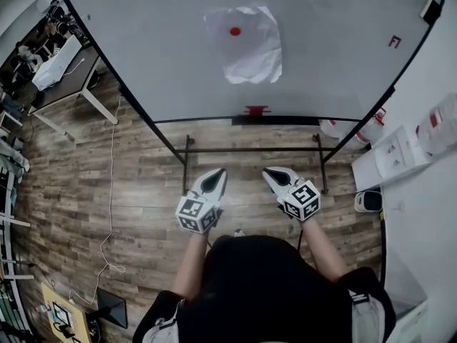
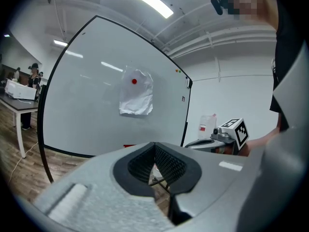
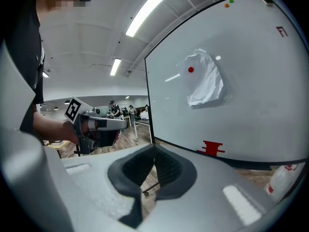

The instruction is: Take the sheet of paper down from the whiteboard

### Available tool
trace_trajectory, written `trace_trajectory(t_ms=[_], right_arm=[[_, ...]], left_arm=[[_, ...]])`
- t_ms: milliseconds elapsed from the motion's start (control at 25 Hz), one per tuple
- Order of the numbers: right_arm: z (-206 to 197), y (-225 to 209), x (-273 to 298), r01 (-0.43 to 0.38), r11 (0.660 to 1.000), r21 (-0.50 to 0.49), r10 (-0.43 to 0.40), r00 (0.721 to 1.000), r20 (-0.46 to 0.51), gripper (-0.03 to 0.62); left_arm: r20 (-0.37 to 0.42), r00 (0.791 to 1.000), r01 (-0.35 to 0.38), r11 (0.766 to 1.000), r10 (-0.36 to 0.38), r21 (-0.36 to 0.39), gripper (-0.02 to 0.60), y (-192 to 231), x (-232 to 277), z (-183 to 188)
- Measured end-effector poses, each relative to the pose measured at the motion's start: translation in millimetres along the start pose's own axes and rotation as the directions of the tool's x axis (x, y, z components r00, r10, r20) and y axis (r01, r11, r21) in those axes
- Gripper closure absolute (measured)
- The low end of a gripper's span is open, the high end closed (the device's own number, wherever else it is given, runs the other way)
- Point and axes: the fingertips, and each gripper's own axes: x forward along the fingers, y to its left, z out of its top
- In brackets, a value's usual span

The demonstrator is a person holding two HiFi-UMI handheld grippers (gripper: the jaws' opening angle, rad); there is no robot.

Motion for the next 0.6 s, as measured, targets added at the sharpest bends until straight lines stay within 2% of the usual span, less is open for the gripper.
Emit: trace_trajectory(t_ms=[200, 600], right_arm=[[9.6, -0.2, 15.0, 0.01, 1.0, -0.012, -0.01, 1.0, 0.008, 0.59], [14.0, 2.6, 36.1, 0.032, 0.999, -0.015, -0.032, 0.999, 0.015, 0.59]], left_arm=[[0.023, 1.0, 0.011, 1.0, -0.012, 0.02, 0.571, 16.5, -0.3, 9.7], [0.021, 0.999, 0.032, 0.999, -0.033, 0.01, 0.571, 40.1, -7.7, 8.5]])
